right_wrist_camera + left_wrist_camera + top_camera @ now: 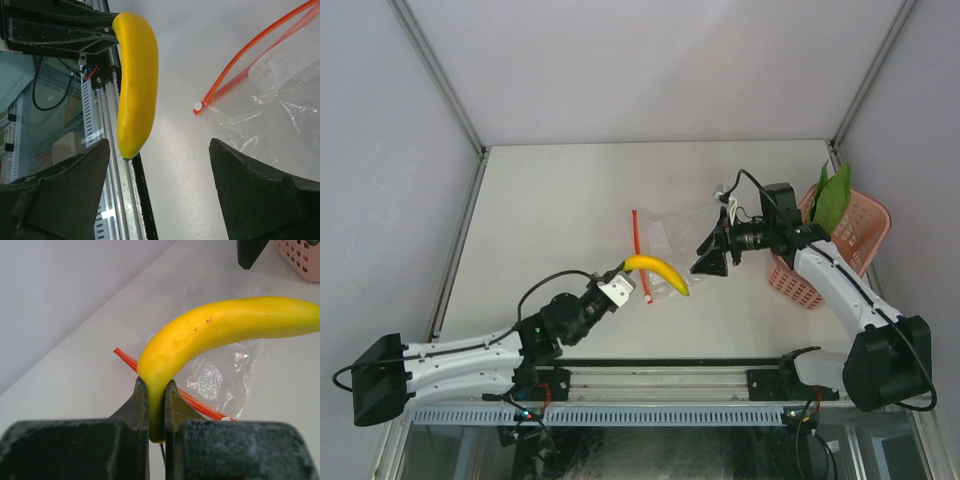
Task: Open the zip-top bag and remove the fake food
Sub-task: Pick up the fake fruit from the zipper food storage bag.
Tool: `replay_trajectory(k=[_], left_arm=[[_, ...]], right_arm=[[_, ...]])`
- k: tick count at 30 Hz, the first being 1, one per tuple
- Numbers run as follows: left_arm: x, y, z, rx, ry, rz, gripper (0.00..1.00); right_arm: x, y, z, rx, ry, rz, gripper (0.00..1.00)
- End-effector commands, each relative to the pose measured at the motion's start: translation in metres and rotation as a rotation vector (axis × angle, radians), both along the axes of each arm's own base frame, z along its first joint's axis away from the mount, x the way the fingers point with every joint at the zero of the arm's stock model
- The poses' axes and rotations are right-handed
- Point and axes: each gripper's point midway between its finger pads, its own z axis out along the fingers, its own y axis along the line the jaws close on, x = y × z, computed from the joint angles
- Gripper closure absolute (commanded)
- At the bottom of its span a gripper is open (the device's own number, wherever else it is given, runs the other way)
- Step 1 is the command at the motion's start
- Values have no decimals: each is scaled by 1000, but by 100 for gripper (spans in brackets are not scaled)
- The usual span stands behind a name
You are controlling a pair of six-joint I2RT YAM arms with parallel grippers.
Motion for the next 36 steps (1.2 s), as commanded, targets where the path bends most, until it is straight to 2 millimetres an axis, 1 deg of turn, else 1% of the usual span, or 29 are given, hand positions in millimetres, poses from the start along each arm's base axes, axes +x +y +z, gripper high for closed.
replay_trajectory(k=[1,6,10,15,20,22,25,27,30,32,35,36], left_arm=[[2,-9,30,-18,-117,-25,100],[4,-17,31,19,-131,-28,100],[1,-29,34,23,-137,-68,100],[2,-41,41,4,-143,-88,100],[4,-51,48,-28,-139,-90,100],[6,-54,49,-24,-139,-81,100],[5,-57,50,-22,-145,-82,100],[6,-58,51,-18,-148,-78,100],[7,-57,50,-14,-150,-67,100],[8,-55,50,-15,-146,-58,99],[7,-55,51,-27,-139,-59,88],[7,-55,51,-32,-135,-60,84]], right_arm=[[3,10,14,28,6,12,20],[1,17,4,3,31,22,20],[1,22,-2,-20,34,26,21],[-7,31,-9,-41,30,66,22],[-14,41,-22,-74,49,98,23],[-15,44,-24,-82,53,104,26],[-16,46,-26,-84,63,104,35],[-16,46,-25,-79,70,103,46],[-17,47,-23,-71,77,108,57],[-17,47,-22,-64,80,111,68],[-16,47,-20,-59,82,111,89],[-16,46,-19,-57,84,110,92]])
